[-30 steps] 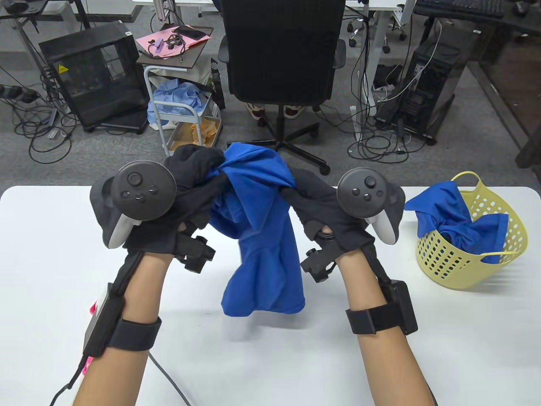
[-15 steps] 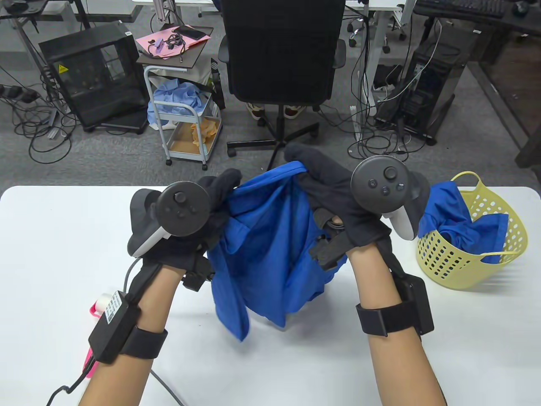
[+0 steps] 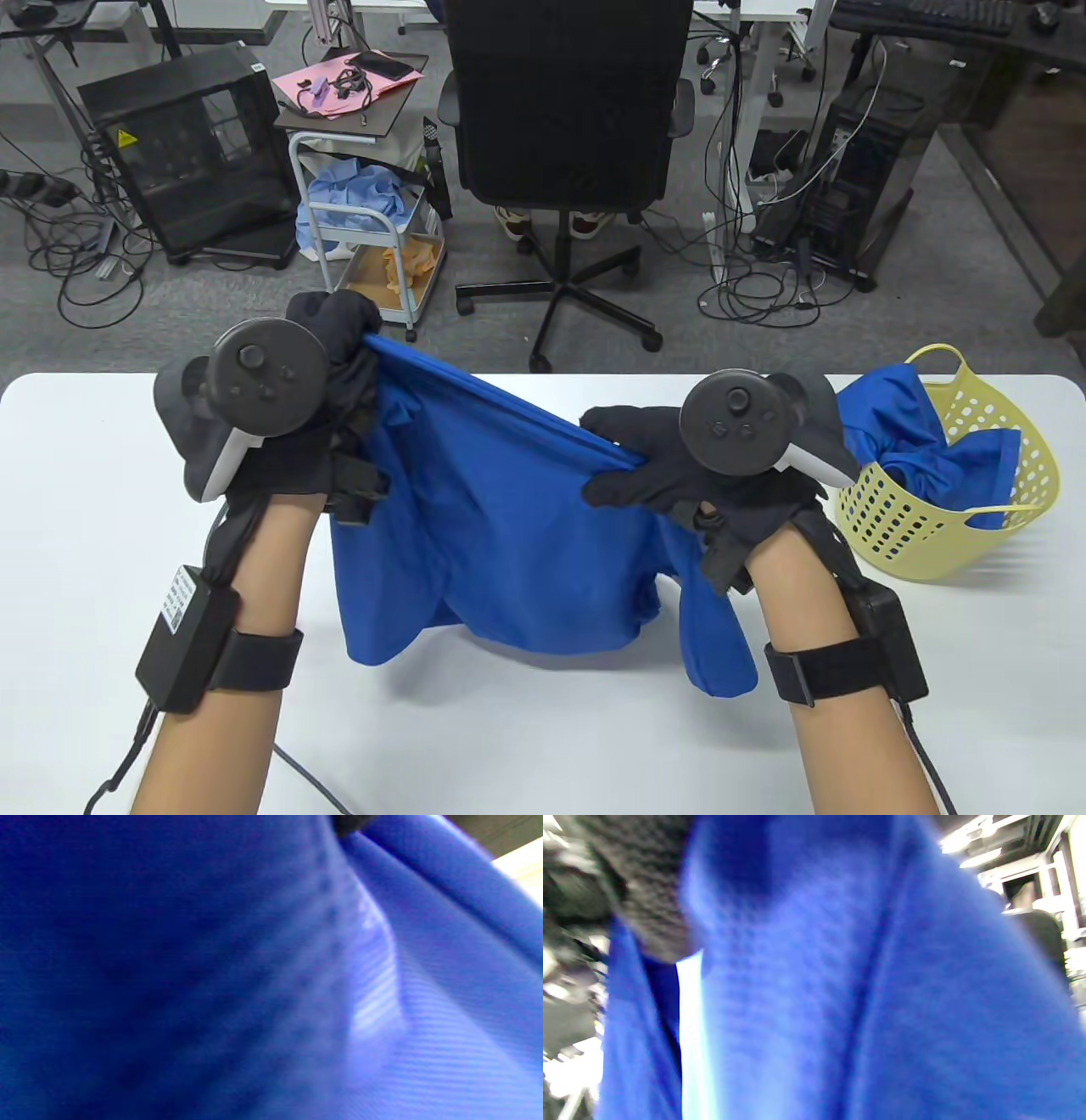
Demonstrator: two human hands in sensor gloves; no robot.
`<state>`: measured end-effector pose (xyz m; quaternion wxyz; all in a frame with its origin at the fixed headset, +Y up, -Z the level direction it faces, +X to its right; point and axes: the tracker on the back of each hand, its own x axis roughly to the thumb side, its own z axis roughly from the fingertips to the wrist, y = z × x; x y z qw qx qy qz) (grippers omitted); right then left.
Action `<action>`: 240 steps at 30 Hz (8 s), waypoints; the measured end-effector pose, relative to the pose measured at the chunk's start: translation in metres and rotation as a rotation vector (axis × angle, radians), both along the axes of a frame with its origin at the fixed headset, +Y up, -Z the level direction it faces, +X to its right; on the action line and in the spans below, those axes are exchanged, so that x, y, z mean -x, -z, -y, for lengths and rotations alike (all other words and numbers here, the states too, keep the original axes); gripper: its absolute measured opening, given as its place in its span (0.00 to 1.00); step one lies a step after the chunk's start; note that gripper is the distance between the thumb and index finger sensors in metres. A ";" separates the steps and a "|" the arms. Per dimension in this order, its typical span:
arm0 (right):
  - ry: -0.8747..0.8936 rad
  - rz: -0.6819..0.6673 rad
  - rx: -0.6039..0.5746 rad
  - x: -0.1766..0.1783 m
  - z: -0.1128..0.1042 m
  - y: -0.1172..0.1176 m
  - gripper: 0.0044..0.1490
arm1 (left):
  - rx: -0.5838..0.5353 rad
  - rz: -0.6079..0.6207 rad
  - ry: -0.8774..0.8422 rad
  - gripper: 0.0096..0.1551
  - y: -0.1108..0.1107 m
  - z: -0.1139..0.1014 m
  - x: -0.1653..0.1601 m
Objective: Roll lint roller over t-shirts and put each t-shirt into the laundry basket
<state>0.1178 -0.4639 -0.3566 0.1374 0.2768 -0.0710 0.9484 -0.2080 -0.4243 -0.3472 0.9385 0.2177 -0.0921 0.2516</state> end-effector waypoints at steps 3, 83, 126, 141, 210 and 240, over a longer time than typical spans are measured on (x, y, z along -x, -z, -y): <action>-0.058 0.195 -0.132 -0.015 -0.001 0.002 0.25 | 0.031 0.112 0.061 0.17 -0.005 0.006 -0.004; -0.200 0.089 -0.115 -0.064 0.132 -0.059 0.23 | 0.564 -0.004 0.456 0.23 -0.039 0.194 0.046; -0.384 0.785 0.508 -0.045 0.278 0.179 0.45 | 1.111 0.187 0.381 0.46 -0.018 0.364 -0.041; -0.243 1.084 0.263 -0.117 0.244 0.137 0.25 | 1.184 0.149 0.380 0.46 -0.020 0.361 -0.042; -0.350 1.099 0.623 -0.165 0.281 0.009 0.24 | 1.192 0.170 0.356 0.46 -0.024 0.365 -0.041; -0.419 0.488 0.520 -0.161 0.284 -0.082 0.23 | 1.186 0.154 0.352 0.45 -0.027 0.367 -0.041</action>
